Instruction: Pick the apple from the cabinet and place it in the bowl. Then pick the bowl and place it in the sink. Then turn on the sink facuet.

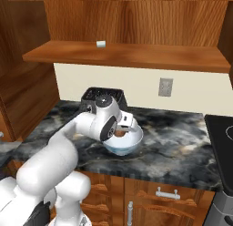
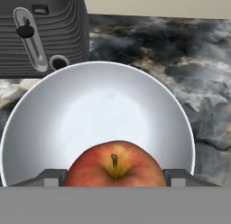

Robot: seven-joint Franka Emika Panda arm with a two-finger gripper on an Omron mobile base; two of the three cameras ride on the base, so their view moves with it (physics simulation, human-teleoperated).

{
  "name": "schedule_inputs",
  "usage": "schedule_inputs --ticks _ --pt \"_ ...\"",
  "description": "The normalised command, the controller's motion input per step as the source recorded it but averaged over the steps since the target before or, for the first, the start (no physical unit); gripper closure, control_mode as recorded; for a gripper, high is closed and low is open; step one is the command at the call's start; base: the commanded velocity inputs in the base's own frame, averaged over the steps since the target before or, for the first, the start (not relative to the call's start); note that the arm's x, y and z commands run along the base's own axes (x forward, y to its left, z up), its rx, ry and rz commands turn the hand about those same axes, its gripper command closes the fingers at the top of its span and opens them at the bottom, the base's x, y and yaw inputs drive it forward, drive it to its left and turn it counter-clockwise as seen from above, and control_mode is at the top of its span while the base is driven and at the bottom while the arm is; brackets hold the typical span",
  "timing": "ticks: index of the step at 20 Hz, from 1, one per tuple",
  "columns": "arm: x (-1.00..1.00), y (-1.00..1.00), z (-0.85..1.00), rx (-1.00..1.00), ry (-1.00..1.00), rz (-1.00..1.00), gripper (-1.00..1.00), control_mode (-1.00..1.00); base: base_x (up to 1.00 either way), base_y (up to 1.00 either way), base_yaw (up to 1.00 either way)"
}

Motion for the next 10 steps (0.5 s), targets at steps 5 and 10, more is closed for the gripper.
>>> schedule_inputs --ticks 5,10 --pt "0.24 0.00 -0.39 0.00 0.00 0.00 1.00 -1.00 0.00 0.00 0.00" --pt "0.10 0.00 -0.29 0.00 0.00 0.00 1.00 -1.00 0.00 0.00 0.00"
